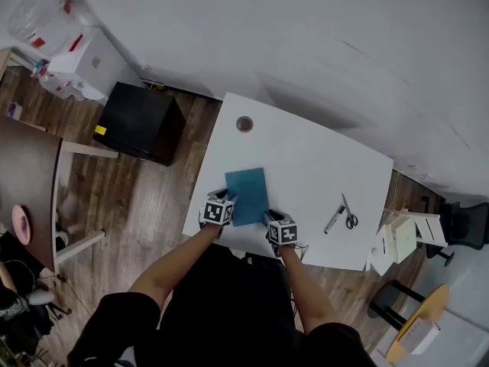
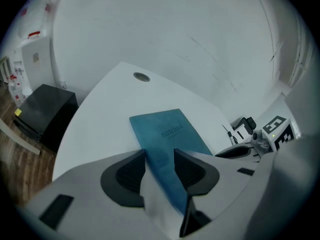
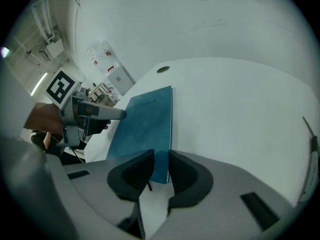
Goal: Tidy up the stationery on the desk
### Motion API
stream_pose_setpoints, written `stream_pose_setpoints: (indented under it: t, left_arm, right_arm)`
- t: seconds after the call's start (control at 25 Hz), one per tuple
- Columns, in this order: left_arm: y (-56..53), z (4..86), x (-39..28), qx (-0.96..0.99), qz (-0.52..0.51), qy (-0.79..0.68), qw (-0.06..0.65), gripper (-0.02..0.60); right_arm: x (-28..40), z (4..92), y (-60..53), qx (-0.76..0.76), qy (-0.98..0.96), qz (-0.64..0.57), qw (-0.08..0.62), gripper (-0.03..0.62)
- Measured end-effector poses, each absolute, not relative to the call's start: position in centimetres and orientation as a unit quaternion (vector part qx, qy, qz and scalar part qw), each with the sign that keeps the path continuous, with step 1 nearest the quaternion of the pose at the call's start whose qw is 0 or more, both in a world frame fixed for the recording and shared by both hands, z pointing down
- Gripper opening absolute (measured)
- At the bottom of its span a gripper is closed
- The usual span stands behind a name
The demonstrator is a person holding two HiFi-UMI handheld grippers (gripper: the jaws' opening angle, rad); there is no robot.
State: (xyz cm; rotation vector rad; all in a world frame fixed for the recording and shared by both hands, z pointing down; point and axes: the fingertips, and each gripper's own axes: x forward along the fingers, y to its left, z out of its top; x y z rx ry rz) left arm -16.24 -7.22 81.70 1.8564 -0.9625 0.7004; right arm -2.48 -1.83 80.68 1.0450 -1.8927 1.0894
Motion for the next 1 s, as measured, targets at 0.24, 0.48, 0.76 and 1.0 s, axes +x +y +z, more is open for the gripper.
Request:
stream_pose_setpoints:
  t: [0.24, 0.48, 0.76, 1.0]
  left_arm:
    - [-9.2, 81.7, -16.9, 0.772, 0.288, -0.37, 0.429, 0.179]
    - [-9.4, 81.5, -16.9, 0.787, 0.287, -0.351, 0.419, 0.179]
    - [-12.3, 81.4, -19.8, 0.779, 0.261, -0.38, 0.426, 0.179]
    - [-14.4, 81.6, -22.2, 0.777, 0.262, -0.387, 0.422, 0.179]
  right_arm:
    - [-4.7, 81.0, -0.6, 0.429, -0.714, 0.441, 0.334, 0.098]
    - [-5.1, 80.9, -0.7, 0.449, -0.697, 0.463, 0.314, 0.098]
    - [-8.9, 81.0, -2.2, 0.438, -0.704, 0.469, 0.305, 0.098]
    - [-12.0, 81.0, -3.3, 0.427, -0.712, 0.465, 0.307, 0.098]
